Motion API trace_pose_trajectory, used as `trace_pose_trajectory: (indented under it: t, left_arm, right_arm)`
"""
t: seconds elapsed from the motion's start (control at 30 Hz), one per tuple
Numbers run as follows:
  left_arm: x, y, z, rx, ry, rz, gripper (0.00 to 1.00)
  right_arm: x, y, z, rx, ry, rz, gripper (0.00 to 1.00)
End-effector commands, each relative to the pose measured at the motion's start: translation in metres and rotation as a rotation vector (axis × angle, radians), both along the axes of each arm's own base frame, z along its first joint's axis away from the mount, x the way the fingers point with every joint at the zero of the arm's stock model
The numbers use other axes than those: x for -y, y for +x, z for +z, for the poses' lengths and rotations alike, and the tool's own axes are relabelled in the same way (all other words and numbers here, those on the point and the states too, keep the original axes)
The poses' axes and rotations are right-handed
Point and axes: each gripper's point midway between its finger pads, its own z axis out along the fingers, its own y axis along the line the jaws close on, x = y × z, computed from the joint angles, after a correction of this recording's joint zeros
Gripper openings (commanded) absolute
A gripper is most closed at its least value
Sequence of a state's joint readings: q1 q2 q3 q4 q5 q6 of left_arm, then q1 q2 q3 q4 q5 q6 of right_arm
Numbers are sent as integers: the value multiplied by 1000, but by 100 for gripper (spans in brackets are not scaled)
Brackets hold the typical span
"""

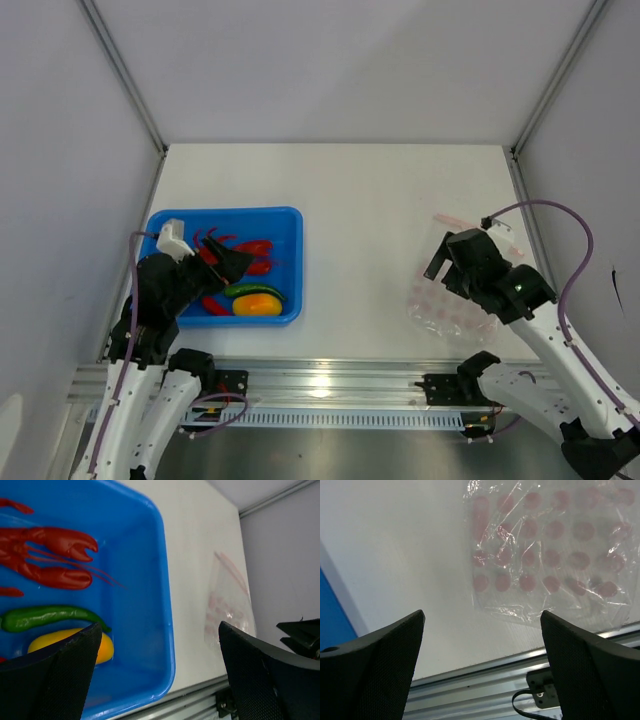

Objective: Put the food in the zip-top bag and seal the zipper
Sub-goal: Pick up the zipper food storage bag at the center of the board.

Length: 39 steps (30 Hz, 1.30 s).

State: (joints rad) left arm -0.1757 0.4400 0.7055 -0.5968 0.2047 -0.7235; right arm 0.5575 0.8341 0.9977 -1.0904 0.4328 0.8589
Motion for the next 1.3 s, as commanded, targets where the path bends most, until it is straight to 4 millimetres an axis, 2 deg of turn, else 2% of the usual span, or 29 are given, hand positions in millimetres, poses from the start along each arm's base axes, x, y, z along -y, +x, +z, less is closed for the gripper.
trace_pose_trajectory:
  t: [0.0,0.03,0.07,0.1,0.13,0.17,0.2,0.23,0.27,0.33,0.37,0.4,0.43,0.63,0.77,0.93,1.07,1.1,1.17,1.27]
  left_arm:
    - [6,-7,2,-35,-6,-47,99]
    - [16,-11,-2,-32,-13,-121,99]
    - [22,-12,0,-16,-25,-157,99]
    - [26,-11,5,14,-38,-180,100]
    - [29,-13,-1,-3,-58,-193,99]
    - [30,-13,-2,-4,-65,-199,100]
    - [32,-13,-3,1,-67,-212,99]
    - [37,-16,-1,17,-65,-258,100]
    - [39,-17,-2,20,-64,-272,100]
    - [40,-18,-4,8,-65,-286,99]
    - [41,-20,-6,4,-65,-295,100]
    - [43,-20,-6,7,-70,-305,100]
    - [47,-23,-6,9,-82,-332,100]
    - [62,-29,-11,0,-163,-431,100]
    - [78,-41,-12,-19,-258,-557,99]
    - [81,-40,-16,-10,-269,-576,100]
    - [81,-42,-12,-3,-252,-595,99]
    - [81,-43,-11,1,-249,-599,99]
    - [81,-45,-9,6,-251,-604,99]
    - [81,-48,-4,17,-253,-606,99]
  right_arm:
    - [15,17,27,78,-51,-1,99]
    - [4,20,30,81,-4,56,99]
    - [1,31,38,124,30,69,99]
    - [3,39,36,113,31,77,99]
    - [12,47,37,99,80,45,99]
    - [16,57,37,101,100,37,99]
    - [20,67,27,53,98,38,99]
    - [30,78,29,54,120,9,99]
    - [37,88,19,12,108,-14,99]
    - [57,104,17,11,69,-87,99]
    - [63,112,5,-31,54,-110,99]
    - [78,118,-1,-41,51,-160,99]
    - [80,121,-8,-60,64,-165,99]
    - [74,146,-69,-165,143,-170,97]
    - [70,162,-88,-175,155,-167,96]
    - [61,179,-111,-216,122,-152,96]
    - [51,186,-144,-275,143,-148,96]
    - [39,189,-147,-273,150,-121,96]
    - [30,193,-159,-297,146,-106,96]
    - [9,197,-164,-310,131,-68,96]
